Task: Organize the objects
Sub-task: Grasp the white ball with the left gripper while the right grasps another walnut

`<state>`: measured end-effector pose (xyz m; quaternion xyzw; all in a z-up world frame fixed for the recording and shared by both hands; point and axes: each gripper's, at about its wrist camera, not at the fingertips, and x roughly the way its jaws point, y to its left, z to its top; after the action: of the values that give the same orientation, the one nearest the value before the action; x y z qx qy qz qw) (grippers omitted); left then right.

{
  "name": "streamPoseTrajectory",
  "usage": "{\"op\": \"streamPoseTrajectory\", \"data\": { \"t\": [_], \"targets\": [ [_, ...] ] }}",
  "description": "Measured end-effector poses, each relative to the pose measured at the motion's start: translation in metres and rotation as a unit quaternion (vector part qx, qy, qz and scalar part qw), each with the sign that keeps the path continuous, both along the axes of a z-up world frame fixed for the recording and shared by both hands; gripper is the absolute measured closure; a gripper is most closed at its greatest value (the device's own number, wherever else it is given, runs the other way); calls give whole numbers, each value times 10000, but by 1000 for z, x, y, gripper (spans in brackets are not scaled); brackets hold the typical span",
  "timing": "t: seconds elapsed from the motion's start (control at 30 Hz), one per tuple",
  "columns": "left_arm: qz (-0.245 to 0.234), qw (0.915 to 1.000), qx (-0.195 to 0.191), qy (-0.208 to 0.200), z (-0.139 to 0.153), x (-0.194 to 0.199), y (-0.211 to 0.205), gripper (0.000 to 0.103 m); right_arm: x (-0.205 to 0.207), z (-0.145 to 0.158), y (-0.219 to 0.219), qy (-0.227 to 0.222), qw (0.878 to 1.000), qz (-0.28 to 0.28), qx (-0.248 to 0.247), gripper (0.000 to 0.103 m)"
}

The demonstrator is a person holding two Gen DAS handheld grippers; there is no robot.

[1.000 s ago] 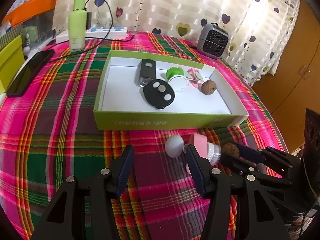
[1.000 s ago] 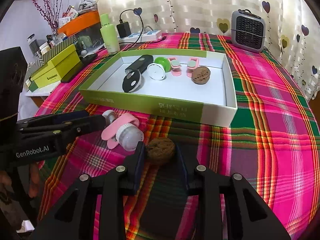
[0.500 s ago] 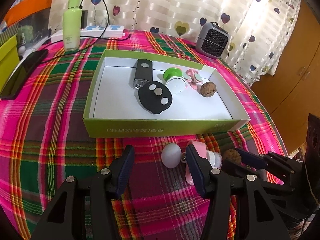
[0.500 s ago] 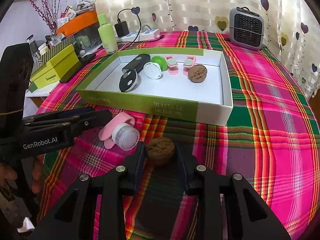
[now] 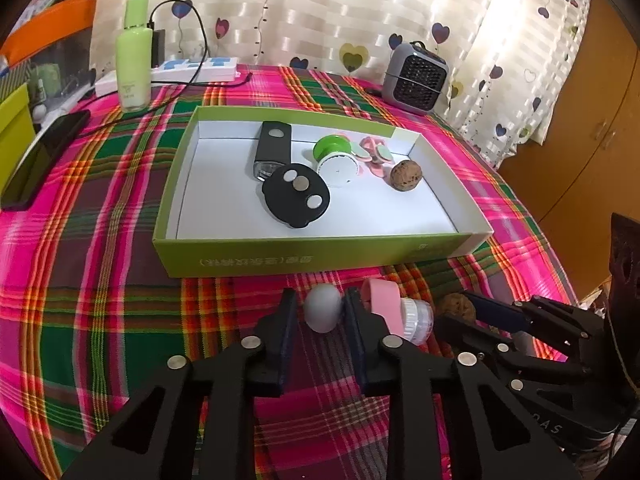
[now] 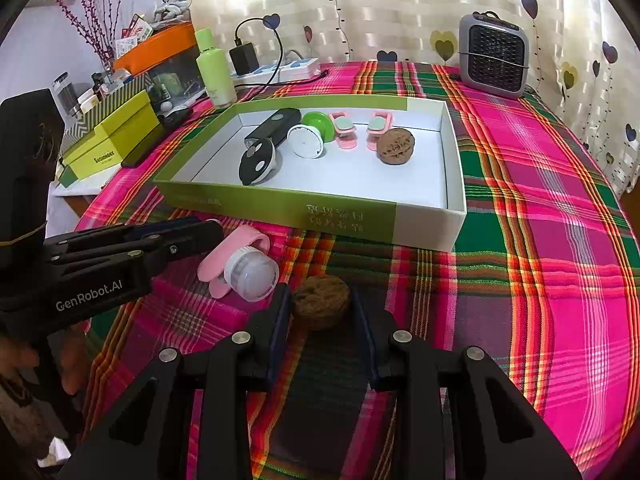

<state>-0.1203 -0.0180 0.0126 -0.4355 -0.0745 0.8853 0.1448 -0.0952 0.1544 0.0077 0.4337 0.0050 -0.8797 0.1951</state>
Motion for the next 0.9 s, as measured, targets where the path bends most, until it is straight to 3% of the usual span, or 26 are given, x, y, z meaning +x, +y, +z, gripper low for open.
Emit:
{"op": "streamPoseTrajectory", "data": {
  "t": [0.9],
  "targets": [
    [237, 9997, -11, -89, -5, 4, -8, 82, 1, 0, 0, -7, 9999, 149, -47, 71]
  ]
}}
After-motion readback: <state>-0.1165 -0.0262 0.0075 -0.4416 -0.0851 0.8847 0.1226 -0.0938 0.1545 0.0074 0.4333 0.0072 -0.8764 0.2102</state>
